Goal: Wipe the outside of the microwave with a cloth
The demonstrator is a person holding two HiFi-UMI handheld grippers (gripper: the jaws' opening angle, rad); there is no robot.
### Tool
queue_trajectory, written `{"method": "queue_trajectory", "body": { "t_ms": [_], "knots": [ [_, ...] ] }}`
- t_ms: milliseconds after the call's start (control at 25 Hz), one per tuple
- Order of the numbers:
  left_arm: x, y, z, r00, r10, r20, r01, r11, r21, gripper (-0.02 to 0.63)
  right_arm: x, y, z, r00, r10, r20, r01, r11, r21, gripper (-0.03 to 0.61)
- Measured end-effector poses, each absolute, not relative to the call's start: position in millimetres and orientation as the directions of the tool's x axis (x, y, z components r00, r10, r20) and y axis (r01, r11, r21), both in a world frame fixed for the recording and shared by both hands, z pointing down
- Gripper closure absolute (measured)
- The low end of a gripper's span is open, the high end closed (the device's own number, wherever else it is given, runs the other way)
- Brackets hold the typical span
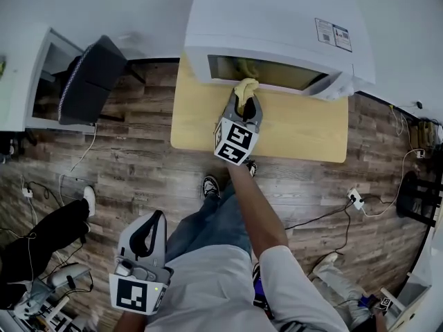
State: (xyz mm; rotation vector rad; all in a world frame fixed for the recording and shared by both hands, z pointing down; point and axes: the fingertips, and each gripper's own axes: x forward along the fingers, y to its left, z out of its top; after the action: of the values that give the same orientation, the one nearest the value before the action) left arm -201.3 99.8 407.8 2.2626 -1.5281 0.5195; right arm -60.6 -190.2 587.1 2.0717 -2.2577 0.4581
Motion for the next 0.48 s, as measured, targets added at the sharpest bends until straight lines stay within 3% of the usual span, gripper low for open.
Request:
{"method": "queue_trajectory", "body": {
  "t_ms": [480],
  "knots": [
    [-206, 94, 410, 0.321, -0.808, 0.495, -0.945, -0.308, 0.111, 0.621, -97, -189, 588, -0.198, -0.955, 0.222, -0.970, 0.157, -0.188, 0.459]
  ]
}}
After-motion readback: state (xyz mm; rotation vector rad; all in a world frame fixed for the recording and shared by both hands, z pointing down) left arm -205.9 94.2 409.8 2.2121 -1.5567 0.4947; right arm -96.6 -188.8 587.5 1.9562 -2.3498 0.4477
